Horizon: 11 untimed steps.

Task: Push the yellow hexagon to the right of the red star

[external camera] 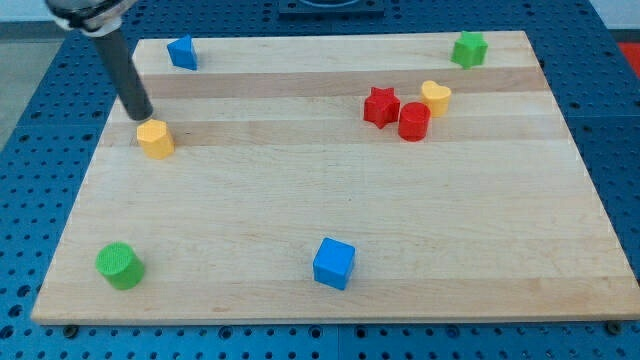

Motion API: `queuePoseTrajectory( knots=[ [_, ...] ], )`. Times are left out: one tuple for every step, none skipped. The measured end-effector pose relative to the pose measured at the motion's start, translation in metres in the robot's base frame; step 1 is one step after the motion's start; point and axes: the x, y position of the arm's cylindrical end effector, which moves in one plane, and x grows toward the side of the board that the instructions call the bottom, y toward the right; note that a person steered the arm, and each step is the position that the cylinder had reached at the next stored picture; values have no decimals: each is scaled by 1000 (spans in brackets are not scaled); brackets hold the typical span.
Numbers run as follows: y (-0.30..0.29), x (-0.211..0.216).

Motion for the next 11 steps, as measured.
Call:
queuePoseTrajectory(
  knots=[
    [-3, 42],
    [-1, 65],
    [20, 51],
    [50, 41],
    [85, 30],
    [89, 15],
    [98, 4],
    [121, -4],
    [154, -13],
    [186, -24],
    [192, -44]
  ],
)
